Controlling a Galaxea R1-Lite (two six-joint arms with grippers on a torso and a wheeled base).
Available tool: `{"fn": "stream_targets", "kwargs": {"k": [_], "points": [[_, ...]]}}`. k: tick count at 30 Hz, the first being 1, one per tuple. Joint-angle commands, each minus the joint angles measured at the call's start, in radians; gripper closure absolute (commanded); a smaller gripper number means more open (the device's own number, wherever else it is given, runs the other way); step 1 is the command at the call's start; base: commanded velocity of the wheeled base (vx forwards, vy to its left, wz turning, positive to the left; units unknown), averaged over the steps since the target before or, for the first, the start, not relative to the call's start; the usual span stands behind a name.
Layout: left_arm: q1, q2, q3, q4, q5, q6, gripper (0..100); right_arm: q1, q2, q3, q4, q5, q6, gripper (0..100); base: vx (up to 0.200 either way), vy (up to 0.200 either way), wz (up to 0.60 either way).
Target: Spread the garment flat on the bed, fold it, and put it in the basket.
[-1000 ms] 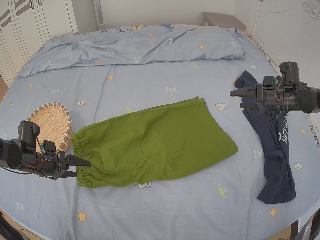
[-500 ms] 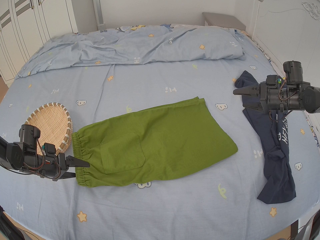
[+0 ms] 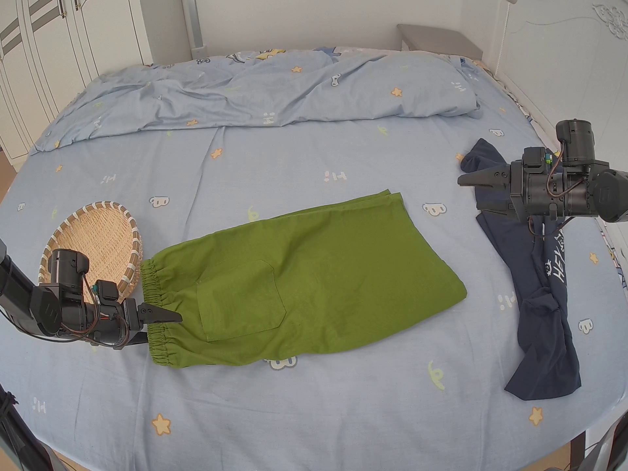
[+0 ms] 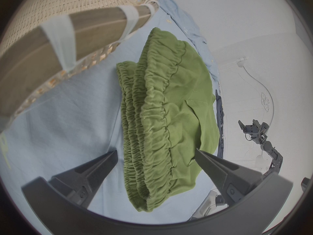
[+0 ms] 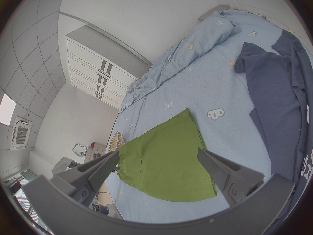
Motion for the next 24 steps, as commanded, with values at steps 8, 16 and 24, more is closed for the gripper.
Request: {"fn": "stream_targets", "kwargs": {"k": [8,16,24], "points": [[-0.011,0.058,0.016,-0.086,-0.004,-0.005,0,0.002,0.001,0.006,-0.001,0.0,-0.001,0,0.0,0.0,0.0],[-0.015,0.11,0.062,-0.218,-0.027,-0.014,0,0.002,0.001,0.005,-0.002,0.0,-0.001,0,0.0,0.0,0.0],[-0.014,0.121,0.071,-0.27,-0.073,-0.066,0,0.002,0.004,0.0,-0.002,0.0,-0.001,0,0.0,0.0,0.0]]}}
